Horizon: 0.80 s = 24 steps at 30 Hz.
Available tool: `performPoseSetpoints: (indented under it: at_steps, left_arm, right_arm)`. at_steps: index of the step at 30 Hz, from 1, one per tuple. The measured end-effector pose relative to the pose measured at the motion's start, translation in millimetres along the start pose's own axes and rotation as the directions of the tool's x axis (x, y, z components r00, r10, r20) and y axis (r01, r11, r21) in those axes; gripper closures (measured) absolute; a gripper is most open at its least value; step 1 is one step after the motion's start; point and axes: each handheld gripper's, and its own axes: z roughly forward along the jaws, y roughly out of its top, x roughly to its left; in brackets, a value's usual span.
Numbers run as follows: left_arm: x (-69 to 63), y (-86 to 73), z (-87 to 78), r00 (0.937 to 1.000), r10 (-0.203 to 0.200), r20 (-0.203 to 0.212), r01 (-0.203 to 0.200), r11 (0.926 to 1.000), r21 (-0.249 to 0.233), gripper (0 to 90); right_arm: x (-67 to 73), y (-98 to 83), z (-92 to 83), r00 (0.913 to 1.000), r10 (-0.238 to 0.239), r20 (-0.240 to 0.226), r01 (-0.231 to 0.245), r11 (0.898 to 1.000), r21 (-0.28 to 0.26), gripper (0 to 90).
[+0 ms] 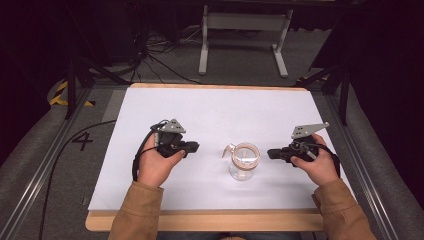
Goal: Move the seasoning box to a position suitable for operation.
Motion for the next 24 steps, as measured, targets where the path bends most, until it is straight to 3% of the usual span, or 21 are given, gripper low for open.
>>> performPoseSetpoints:
  at_steps: [10,15,24]
  left_arm:
    - [-10.2,-0.9,37.1,0.9984,0.031,0.046,-0.033,0.9992,0.023,89.7]
    - [-10.4,-1.8,56.9,0.9971,0.075,0.012,-0.075,0.9952,0.062,89.8]
    - [-9.0,-2.8,82.7,0.9956,0.085,0.038,-0.088,0.9918,0.092,89.9]
  right_arm:
    - [2.9,-1.2,9.0,1.0,0.001,0.0,-0.001,1.0,0.029,87.3]
    - [4.0,-3.5,10.5,0.9999,-0.008,0.007,0.008,0.999,0.034,86.7]
    - [4.4,-11.5,4.9,0.9997,0.013,0.019,-0.014,0.999,0.038,87.3]
